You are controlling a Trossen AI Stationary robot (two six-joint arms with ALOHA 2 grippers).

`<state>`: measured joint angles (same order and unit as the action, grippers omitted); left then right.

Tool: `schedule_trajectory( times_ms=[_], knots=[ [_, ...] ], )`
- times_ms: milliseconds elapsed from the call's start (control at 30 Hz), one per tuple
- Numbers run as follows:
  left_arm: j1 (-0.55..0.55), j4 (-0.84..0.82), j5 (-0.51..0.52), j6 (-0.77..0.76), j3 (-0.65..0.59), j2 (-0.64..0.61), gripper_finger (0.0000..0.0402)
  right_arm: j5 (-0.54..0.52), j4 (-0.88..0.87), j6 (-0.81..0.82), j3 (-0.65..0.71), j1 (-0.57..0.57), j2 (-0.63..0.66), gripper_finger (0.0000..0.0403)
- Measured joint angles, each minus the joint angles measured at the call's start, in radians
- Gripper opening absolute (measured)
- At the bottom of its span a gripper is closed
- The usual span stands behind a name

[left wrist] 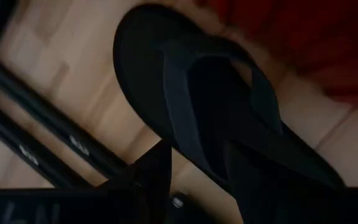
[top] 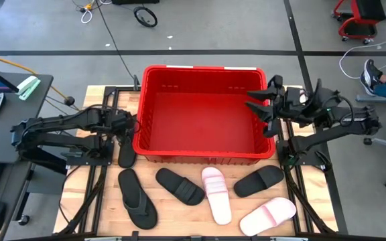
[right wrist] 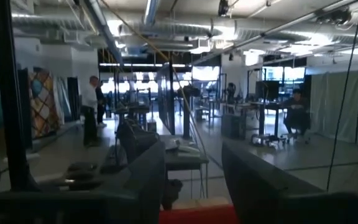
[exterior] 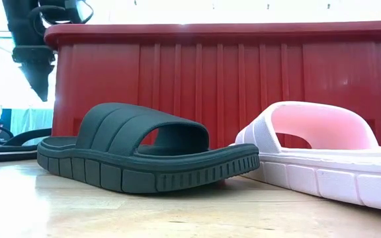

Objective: Pick and place slides into bin
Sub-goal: Put the top black flip flop into the red bin

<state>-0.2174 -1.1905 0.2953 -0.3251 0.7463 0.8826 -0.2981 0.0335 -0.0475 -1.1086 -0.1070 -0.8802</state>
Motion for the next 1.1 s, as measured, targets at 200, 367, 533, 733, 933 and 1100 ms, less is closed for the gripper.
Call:
schedule_trajectory(
  times_ms=[200,367,533,733,933,1100],
  knots=[
    [-0.009,0.002,-0.033,0.072,0.0,0.001,0.015,0.003,-0.052,0.0,-0.061,0.0,-0.055,0.0165],
    [-0.013,0.012,-0.046,0.085,-0.001,0.01,0.0151,0.012,-0.048,0.0,-0.063,0.0,-0.062,0.0165],
    [-0.028,0.02,-0.059,0.098,-0.001,0.039,0.0157,0.019,-0.05,0.001,-0.063,0.0,-0.062,0.0165],
    [-0.046,0.038,-0.094,0.126,-0.001,0.106,0.0153,0.023,-0.05,0.002,-0.063,0.0,-0.062,0.0165],
    [-0.138,0.062,-0.134,0.153,-0.001,0.143,0.0152,0.024,-0.05,0.002,-0.063,0.0,-0.062,0.0165],
    [-0.218,0.091,-0.202,0.18,-0.001,0.185,0.0151,0.023,-0.066,0.002,-0.063,0.0,-0.062,0.0165]
  ],
)
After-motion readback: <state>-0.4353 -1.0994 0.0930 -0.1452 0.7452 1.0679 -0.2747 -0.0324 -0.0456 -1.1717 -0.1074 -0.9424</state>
